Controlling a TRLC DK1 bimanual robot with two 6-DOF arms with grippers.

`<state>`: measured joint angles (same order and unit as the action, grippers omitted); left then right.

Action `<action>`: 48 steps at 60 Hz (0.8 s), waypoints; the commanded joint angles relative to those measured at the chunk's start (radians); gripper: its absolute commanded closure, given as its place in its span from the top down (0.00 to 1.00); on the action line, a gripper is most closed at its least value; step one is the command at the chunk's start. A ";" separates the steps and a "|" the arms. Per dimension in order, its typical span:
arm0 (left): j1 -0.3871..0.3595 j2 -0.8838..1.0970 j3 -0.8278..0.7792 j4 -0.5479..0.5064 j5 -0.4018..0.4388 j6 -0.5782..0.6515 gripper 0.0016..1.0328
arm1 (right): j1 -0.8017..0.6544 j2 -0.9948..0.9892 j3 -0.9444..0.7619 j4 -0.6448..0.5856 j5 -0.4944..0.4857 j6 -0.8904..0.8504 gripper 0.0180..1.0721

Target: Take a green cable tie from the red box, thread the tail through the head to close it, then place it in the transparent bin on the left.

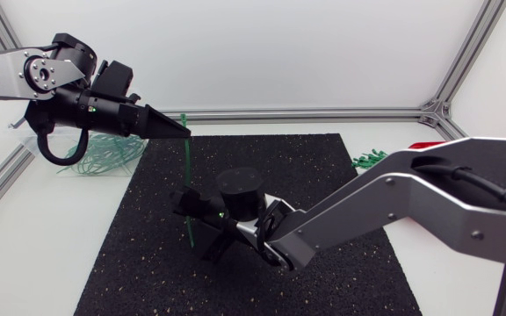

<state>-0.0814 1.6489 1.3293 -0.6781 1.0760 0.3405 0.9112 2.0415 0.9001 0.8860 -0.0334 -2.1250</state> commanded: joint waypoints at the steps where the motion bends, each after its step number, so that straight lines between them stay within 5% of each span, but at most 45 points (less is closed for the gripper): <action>1: 0.002 0.023 0.031 -0.012 0.012 0.017 0.03 | 0.014 0.023 -0.029 0.004 -0.005 -0.032 0.57; 5: 0.003 0.025 0.033 -0.014 0.012 0.017 0.03 | 0.020 0.031 -0.038 0.008 -0.003 -0.030 0.48; 15: 0.006 0.029 0.036 -0.015 0.012 0.017 0.03 | 0.038 0.037 -0.079 0.036 0.003 -0.027 0.44; 48: -0.003 0.026 0.031 -0.035 0.013 0.018 0.03 | 0.018 0.046 -0.079 0.079 -0.005 -0.032 0.42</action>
<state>-0.0814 1.6581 1.3319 -0.6945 1.0763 0.3408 0.9386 2.0968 0.8337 0.9672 -0.0334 -2.1250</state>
